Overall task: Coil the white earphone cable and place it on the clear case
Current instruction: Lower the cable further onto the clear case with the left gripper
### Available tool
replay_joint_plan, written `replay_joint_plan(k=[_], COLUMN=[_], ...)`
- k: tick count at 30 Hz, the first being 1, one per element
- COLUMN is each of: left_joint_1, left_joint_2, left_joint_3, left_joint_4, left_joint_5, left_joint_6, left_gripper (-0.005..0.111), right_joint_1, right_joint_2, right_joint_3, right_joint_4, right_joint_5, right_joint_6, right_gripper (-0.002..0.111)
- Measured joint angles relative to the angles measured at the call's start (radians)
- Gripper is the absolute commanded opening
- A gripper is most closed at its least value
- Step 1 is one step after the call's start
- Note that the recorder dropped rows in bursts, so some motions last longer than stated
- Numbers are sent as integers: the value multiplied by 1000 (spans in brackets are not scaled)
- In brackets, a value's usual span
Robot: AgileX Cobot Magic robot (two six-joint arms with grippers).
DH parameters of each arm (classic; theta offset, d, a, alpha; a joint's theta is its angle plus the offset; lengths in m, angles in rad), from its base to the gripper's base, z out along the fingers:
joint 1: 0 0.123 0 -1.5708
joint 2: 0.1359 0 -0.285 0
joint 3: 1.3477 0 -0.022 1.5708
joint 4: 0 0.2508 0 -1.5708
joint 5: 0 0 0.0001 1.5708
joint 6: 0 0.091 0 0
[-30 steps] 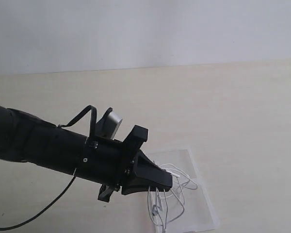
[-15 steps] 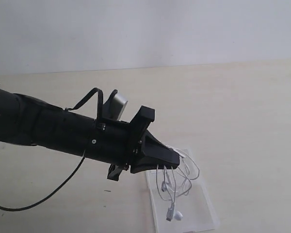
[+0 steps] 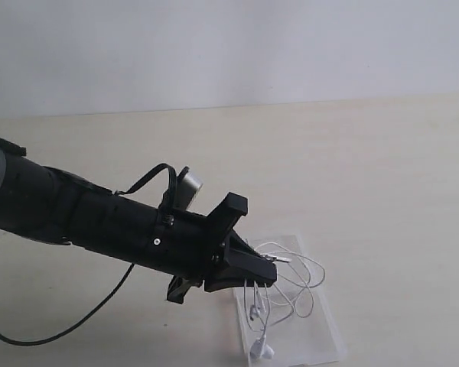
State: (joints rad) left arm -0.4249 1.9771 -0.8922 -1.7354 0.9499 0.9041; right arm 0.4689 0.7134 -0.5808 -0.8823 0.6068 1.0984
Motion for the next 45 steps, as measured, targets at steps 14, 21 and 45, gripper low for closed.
replay_joint_plan(k=[14, 21, 45], left_joint_1=[0, -2, -68], left_joint_2=[0, 6, 99], left_joint_3=[-76, -76, -77], left_joint_4=[0, 0, 0], left_joint_5=[-16, -22, -61], left_joint_6=[3, 3, 86], left_gripper=[0, 0, 0], right_joint_1=[0, 0, 0], right_joint_2=[0, 0, 0], right_joint_3=[0, 0, 0], right_joint_4=[0, 0, 0], right_joint_5=[0, 0, 0], right_joint_6=[0, 0, 0], right_gripper=[0, 0, 0])
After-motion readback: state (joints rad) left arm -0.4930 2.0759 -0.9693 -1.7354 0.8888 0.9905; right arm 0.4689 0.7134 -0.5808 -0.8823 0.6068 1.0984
